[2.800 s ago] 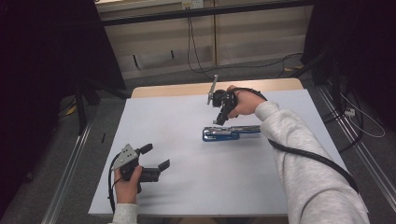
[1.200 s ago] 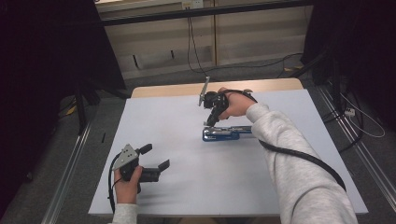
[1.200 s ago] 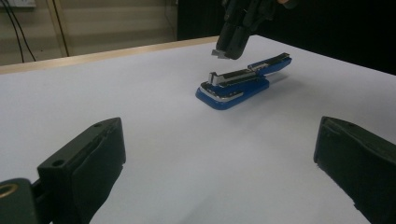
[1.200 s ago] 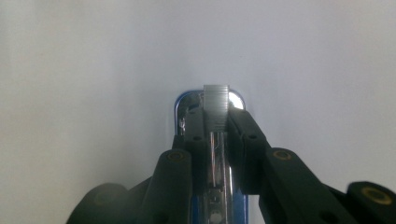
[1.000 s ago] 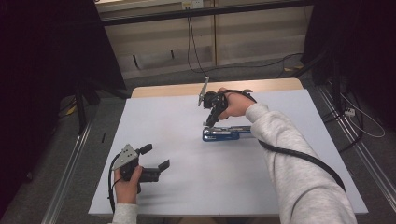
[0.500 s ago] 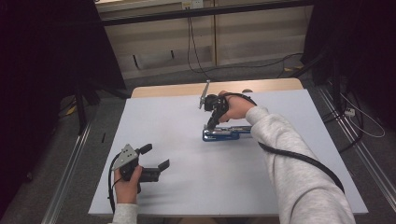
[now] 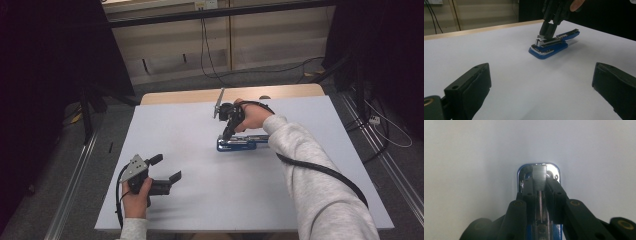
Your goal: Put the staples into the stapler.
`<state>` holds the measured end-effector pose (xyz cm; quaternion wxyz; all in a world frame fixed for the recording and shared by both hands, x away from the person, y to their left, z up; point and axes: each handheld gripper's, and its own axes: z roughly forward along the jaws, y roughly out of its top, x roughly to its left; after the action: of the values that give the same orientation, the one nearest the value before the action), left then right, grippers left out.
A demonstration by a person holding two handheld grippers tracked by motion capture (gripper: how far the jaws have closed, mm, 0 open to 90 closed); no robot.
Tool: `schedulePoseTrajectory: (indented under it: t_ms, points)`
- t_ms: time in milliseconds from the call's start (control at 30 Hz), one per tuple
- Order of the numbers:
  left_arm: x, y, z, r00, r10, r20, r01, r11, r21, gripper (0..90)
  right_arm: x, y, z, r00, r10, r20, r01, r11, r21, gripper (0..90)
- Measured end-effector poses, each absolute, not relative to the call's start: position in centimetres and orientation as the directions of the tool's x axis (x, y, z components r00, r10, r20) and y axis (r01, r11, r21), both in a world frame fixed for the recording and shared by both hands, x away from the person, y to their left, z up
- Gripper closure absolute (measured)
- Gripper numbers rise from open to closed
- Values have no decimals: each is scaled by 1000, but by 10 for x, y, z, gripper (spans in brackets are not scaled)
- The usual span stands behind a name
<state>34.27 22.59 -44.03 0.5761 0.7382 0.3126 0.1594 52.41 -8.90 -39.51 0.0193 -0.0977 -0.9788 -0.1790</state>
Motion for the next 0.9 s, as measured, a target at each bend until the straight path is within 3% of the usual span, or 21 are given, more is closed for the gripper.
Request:
schedulePoseTrajectory:
  t_ms: [700, 800, 900]
  points:
    - [343, 226, -441, 755, 644, -123, 278, -144, 950, 22, 523, -87, -399, -978, 196, 73, 209, 927, 312, 774]
    - [343, 225, -441, 756, 643, -124, 278, -143, 950, 22, 524, -87, -401, -980, 190, 63, 200, 922, 331, 685]
    - [343, 225, -441, 757, 641, -129, 280, -141, 950, 22, 524, -88, -400, -979, 195, 59, 203, 912, 356, 663]
